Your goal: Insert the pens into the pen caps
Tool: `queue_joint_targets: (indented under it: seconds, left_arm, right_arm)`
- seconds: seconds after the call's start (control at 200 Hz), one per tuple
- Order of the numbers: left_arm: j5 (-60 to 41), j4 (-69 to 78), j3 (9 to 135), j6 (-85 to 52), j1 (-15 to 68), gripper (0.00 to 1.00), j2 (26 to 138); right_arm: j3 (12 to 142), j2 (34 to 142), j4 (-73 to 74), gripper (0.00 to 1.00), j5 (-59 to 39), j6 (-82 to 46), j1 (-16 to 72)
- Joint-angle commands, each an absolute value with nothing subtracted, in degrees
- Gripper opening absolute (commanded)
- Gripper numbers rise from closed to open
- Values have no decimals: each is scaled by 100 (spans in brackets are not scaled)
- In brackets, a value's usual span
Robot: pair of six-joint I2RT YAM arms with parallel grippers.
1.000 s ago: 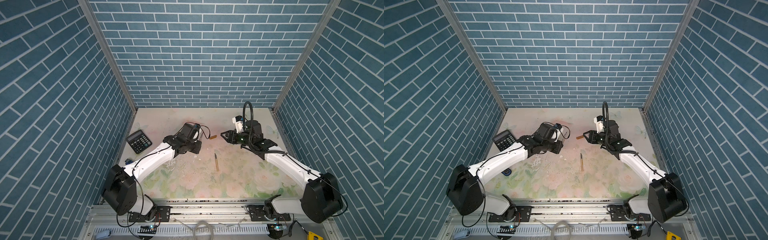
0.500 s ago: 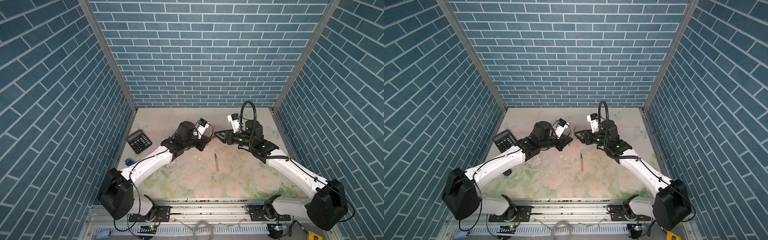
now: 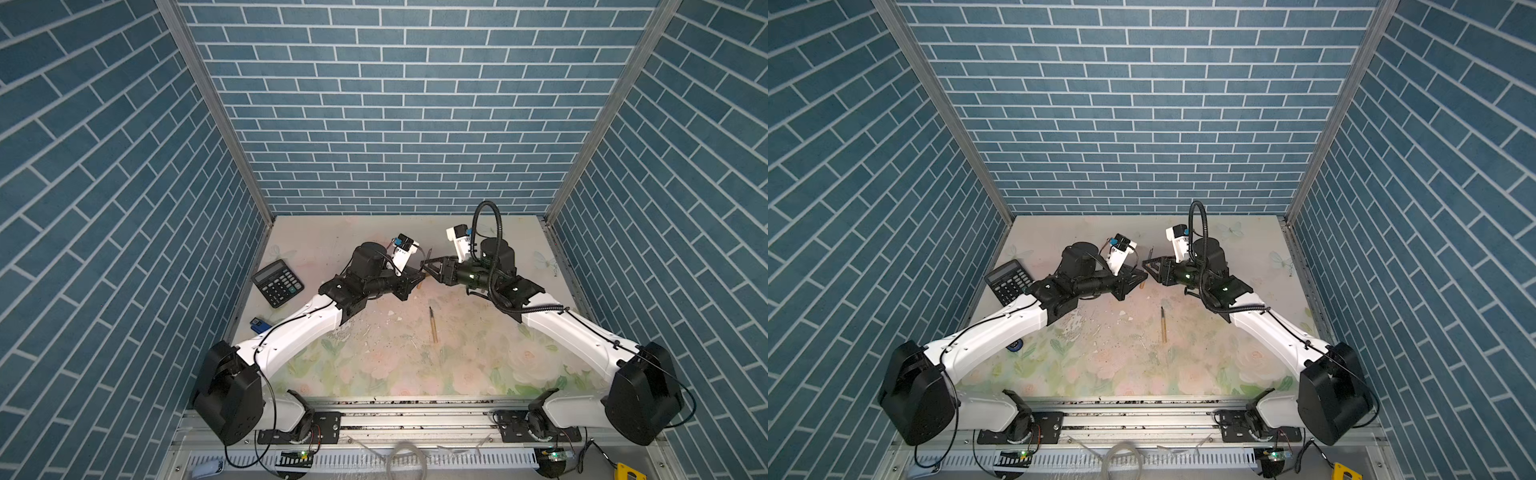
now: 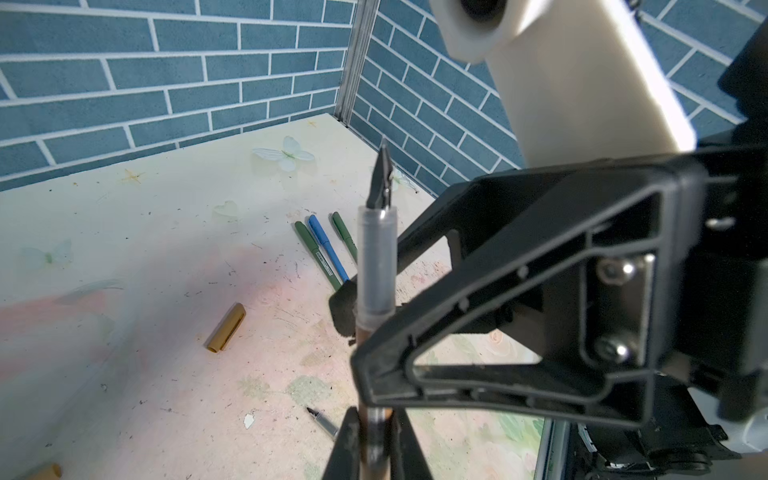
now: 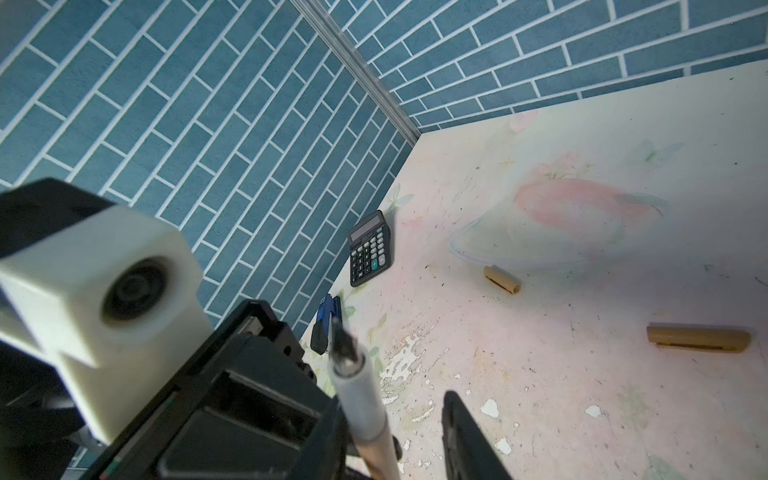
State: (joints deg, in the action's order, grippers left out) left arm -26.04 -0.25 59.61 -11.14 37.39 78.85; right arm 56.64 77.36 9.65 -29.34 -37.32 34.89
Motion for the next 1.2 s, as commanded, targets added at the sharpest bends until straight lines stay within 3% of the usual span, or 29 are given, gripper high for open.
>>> queue_joint_targets:
  seconds: [0.0, 0.115, 0.255, 0.29, 0.4, 0.475, 0.865, 0.98, 1.195]
  left_arm:
    - [-2721, 132, 5890, -1150, 3744, 0, 7808]
    - [-2740, 132, 5891, -1143, 3744, 0, 7804]
    - [-2813, 76, 5921, -1130, 3744, 0, 7813]
    - [-2837, 22, 5944, -1108, 3744, 8, 7829]
    - [-2847, -111, 6024, -1105, 3744, 47, 7902]
    - [-2848, -195, 6080, -1099, 3746, 58, 7952]
    - [-2832, -276, 6126, -1072, 3744, 57, 7984]
    - [-2821, -283, 6130, -1063, 3744, 46, 8017]
    - [-2742, -199, 6075, -1090, 3744, 41, 7992]
  right_arm:
    - [5886, 7813, 1257, 32, -2944, -3909, 3522]
    - [5887, 7840, 1257, 15, -2991, -3919, 3525]
    - [5837, 7814, 1290, 5, -3014, -3929, 3522]
    - [5820, 7784, 1290, 3, -2998, -3921, 3524]
    - [5769, 7685, 1269, 1, -2877, -3909, 3532]
    - [5801, 7615, 1157, 1, -2881, -3851, 3523]
    - [5818, 7453, 1055, 0, -2856, -3832, 3529]
    - [5767, 7444, 1150, 0, -2879, -3914, 3524]
    - [5769, 7530, 1238, 0, -3020, -4055, 3533]
